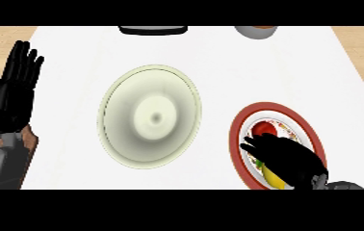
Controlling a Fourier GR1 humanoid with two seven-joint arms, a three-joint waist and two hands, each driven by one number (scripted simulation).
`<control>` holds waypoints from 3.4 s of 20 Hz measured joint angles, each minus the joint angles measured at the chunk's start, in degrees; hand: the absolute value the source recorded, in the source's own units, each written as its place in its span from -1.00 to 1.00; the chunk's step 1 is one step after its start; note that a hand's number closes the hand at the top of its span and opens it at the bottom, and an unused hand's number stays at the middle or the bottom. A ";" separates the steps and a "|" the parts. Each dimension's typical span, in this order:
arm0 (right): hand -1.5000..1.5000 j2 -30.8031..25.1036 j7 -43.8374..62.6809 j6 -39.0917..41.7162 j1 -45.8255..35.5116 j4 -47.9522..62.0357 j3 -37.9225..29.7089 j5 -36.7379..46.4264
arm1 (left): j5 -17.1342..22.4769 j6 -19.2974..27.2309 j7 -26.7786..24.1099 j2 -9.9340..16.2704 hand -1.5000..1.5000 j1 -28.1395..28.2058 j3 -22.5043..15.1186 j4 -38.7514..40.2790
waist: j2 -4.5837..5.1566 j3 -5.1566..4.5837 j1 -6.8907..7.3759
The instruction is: Pick the lemon from the plate and place it in the bowl
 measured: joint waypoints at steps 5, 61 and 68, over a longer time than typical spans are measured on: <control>-1.00 1.79 -2.57 -1.29 0.78 2.60 0.24 4.50 | -1.40 -0.31 0.14 -1.30 0.00 -0.54 0.48 0.05 | -0.10 -0.09 -0.04; 1.00 -5.25 -58.36 -23.27 -50.95 65.20 -36.05 -1.02 | -3.85 -3.94 1.03 -3.84 0.00 -1.84 3.68 0.24 | 0.16 -0.02 1.30; 1.00 0.18 -49.74 -13.48 -56.07 60.51 -36.38 -9.19 | -4.13 -3.66 1.62 -3.83 0.00 -1.06 3.91 -0.35 | -0.38 -0.06 0.04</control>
